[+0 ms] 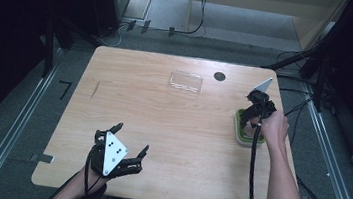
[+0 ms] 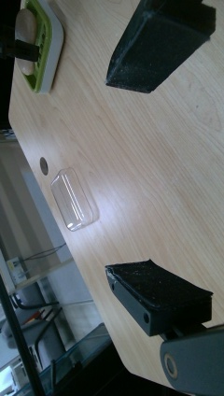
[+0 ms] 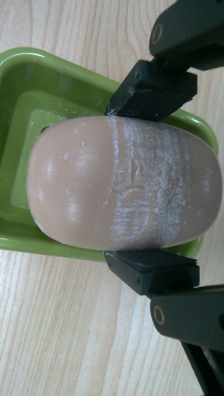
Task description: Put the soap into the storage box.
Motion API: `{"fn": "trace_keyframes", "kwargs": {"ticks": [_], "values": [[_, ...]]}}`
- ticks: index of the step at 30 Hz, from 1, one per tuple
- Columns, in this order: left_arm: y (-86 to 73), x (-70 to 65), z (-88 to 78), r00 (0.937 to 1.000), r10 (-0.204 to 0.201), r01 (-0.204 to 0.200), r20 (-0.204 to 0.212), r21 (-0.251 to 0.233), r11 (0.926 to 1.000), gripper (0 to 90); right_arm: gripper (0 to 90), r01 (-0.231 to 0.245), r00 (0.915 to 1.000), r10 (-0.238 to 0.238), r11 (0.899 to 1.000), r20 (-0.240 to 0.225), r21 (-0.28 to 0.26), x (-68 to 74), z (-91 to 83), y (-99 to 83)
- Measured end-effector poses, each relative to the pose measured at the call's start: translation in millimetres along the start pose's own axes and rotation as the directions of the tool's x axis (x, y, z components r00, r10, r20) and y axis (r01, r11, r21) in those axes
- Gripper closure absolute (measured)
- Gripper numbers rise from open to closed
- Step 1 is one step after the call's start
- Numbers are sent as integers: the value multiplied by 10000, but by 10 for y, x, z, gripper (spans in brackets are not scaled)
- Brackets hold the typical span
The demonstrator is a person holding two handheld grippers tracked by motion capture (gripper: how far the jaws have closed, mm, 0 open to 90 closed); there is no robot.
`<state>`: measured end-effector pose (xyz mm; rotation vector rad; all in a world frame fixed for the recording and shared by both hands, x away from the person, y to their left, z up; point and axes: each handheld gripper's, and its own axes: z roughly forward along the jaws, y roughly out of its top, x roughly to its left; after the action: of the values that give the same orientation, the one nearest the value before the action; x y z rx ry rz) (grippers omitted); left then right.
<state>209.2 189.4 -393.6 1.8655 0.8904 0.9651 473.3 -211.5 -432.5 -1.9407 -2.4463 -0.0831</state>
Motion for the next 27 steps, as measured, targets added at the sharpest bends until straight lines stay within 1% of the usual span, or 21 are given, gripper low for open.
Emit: {"fn": "trace_keyframes", "kwargs": {"ticks": [6,10,18,27], "values": [[0,-3,0,10000,26,-26,11,-6,10000,98,332,-56,10000,56,10000,22,-11,1,39,29],[0,-5,0,10000,53,-53,8,-6,10000,98,332,-233,9997,233,9997,23,1,-28,71,40],[2,-8,1,10000,94,-94,22,8,10000,98,332,-383,9992,384,9992,67,-119,-34,92,47],[1,-10,1,9999,97,-97,25,-2,10000,99,331,-431,9990,433,9990,112,-151,-37,109,58]]}}
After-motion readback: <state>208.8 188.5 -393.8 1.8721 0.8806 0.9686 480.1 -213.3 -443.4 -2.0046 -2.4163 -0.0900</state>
